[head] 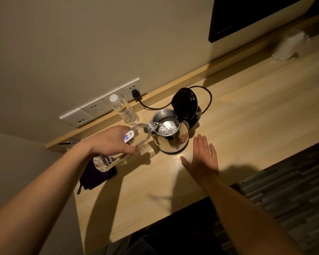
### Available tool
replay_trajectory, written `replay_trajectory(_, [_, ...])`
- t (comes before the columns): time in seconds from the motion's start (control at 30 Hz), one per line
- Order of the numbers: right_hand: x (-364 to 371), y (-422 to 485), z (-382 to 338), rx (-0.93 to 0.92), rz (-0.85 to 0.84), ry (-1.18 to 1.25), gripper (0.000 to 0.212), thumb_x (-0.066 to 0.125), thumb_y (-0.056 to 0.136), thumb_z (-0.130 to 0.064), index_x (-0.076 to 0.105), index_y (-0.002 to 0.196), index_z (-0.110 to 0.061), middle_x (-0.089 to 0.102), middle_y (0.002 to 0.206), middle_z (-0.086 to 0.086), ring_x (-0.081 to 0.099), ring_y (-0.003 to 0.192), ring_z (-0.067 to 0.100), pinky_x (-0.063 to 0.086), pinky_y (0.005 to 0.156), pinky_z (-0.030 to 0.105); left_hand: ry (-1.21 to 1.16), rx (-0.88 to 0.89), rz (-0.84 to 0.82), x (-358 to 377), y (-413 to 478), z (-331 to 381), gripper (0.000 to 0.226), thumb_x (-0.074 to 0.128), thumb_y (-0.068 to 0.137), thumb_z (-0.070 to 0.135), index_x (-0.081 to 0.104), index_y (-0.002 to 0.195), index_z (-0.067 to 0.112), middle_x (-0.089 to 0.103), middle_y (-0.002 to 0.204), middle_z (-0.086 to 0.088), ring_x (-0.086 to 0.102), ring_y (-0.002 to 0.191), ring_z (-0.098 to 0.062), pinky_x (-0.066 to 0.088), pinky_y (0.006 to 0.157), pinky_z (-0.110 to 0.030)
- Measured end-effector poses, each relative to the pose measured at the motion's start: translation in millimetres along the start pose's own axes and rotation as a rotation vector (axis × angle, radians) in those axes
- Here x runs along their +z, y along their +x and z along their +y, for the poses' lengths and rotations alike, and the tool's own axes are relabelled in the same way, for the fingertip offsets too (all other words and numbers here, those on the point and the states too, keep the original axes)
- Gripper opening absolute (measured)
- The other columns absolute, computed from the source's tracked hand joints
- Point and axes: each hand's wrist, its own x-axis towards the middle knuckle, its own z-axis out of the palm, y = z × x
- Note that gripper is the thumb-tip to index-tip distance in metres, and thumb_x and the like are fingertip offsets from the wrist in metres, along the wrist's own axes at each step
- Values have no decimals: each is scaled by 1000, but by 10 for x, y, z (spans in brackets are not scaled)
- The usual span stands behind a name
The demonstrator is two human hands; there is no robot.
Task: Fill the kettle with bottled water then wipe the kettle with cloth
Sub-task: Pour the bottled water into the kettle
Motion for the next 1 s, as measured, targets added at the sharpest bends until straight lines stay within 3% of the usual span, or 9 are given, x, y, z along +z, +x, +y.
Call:
replay_trajectory(0.17, [-8,0,-5,5,3,10,99,45,92,-74,28,162,-5,25,172,14,21,161,28,26,127,50,15,2,1,-16,-5,-1,31,83,83,23,65,102,5,73,93,-20,63,70,-22,58,70,-50])
replay_trajectory(0.33, [-19,-6,-10,9,-3,16,99,46,91,-72,28,162,-5,23,173,13,19,161,27,23,127,49,1,-14,7,-10,-4,-18,33,83,82,22,65,103,4,72,91,-21,60,65,-18,51,63,-38])
replay_trajectory(0.47, [-26,-1,-8,6,-18,20,99,45,92,-72,25,163,-6,20,174,12,15,162,26,20,129,49,16,-15,10,-13,-4,-40,31,84,81,24,65,99,9,69,78,-6,59,58,-11,50,56,-30])
replay_trajectory(0.73, [-16,2,-10,7,-16,10,99,42,93,-73,22,164,-7,17,175,12,13,162,26,19,129,48,42,-9,-5,-28,13,-62,33,84,80,29,66,102,12,74,86,-12,62,62,-14,51,58,-32])
replay_trajectory(1.0, [0,6,-6,11,-10,7,100,41,92,-74,23,164,-7,18,175,11,14,162,26,20,129,48,34,-2,3,-40,40,-96,29,85,80,27,64,98,15,69,74,1,56,47,2,46,45,-17])
